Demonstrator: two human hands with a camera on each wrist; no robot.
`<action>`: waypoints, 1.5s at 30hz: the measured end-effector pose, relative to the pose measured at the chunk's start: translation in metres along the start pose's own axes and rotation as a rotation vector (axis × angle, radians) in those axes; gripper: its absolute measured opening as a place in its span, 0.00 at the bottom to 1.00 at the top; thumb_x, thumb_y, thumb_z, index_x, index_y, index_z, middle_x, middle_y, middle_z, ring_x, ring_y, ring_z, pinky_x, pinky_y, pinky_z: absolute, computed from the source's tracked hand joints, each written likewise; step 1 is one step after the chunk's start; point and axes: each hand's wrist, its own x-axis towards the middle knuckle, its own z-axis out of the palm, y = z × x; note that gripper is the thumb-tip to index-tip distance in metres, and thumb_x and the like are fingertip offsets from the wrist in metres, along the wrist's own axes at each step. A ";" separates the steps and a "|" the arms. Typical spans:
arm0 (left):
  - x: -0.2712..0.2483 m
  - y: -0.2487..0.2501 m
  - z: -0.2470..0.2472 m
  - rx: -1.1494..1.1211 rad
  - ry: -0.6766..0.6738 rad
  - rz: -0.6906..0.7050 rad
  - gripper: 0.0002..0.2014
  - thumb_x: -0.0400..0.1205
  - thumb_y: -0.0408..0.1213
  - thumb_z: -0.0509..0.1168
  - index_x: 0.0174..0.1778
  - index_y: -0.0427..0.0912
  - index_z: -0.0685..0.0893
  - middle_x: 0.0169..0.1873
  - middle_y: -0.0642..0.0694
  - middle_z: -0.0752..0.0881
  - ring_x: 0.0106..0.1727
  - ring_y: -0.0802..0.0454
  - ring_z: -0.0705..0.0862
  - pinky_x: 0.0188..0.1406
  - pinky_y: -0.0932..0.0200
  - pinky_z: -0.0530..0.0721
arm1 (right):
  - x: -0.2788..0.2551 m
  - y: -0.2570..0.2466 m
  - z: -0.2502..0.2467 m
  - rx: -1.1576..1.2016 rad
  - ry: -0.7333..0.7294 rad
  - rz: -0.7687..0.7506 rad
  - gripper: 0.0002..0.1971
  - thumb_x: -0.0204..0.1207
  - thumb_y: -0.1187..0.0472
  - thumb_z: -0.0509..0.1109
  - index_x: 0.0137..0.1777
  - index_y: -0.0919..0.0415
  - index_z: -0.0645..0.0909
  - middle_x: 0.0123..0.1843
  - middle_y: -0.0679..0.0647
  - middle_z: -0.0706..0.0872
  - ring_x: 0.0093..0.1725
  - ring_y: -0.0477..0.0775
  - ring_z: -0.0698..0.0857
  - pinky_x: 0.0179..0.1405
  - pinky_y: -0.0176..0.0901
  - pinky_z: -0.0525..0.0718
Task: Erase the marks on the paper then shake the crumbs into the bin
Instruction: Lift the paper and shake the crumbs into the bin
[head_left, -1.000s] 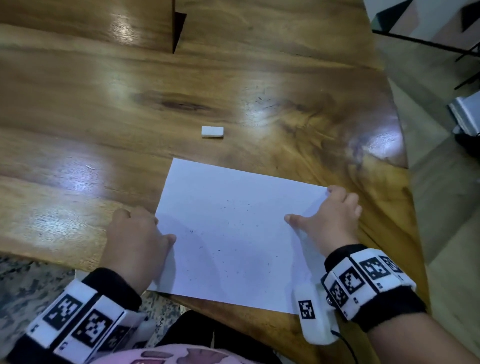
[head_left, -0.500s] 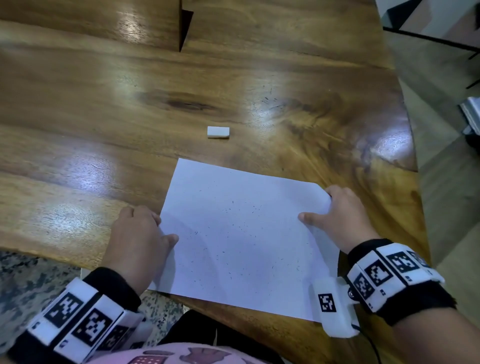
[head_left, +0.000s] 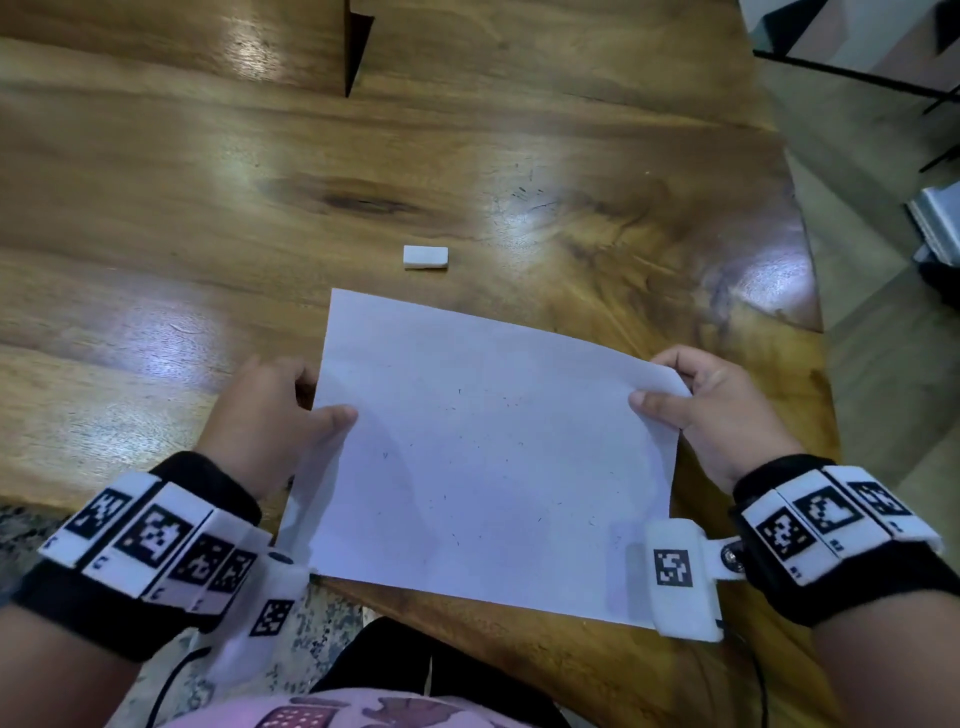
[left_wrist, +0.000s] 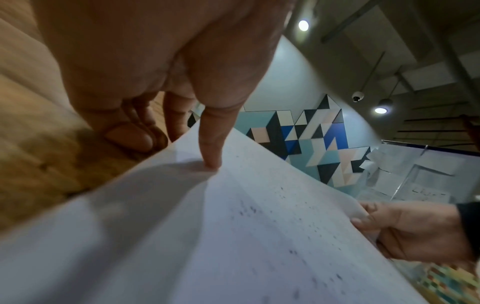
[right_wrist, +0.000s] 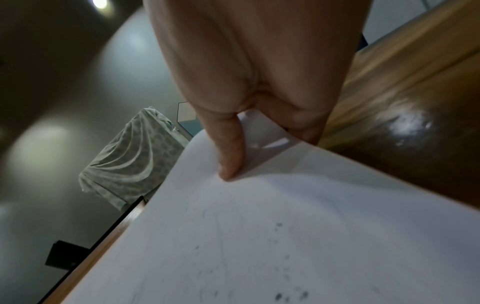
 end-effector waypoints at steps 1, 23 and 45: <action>-0.001 0.000 -0.001 -0.002 -0.005 0.002 0.09 0.72 0.37 0.72 0.30 0.41 0.79 0.32 0.44 0.84 0.33 0.47 0.80 0.26 0.59 0.70 | 0.001 0.000 0.001 -0.003 0.007 0.003 0.12 0.72 0.75 0.72 0.35 0.59 0.78 0.33 0.54 0.88 0.35 0.56 0.86 0.40 0.52 0.83; -0.022 -0.103 -0.023 -0.573 0.108 -0.146 0.17 0.76 0.26 0.64 0.26 0.51 0.85 0.16 0.53 0.84 0.14 0.61 0.77 0.16 0.71 0.78 | -0.015 -0.019 0.043 -0.041 -0.118 0.026 0.34 0.68 0.80 0.73 0.67 0.48 0.72 0.35 0.62 0.84 0.34 0.55 0.87 0.27 0.42 0.85; -0.175 -0.354 -0.113 -0.748 0.440 -0.379 0.19 0.81 0.28 0.57 0.32 0.55 0.85 0.27 0.53 0.89 0.31 0.54 0.87 0.23 0.73 0.84 | -0.072 -0.077 0.335 -0.427 -0.596 -0.332 0.29 0.70 0.80 0.69 0.55 0.41 0.76 0.34 0.54 0.77 0.32 0.54 0.80 0.38 0.59 0.89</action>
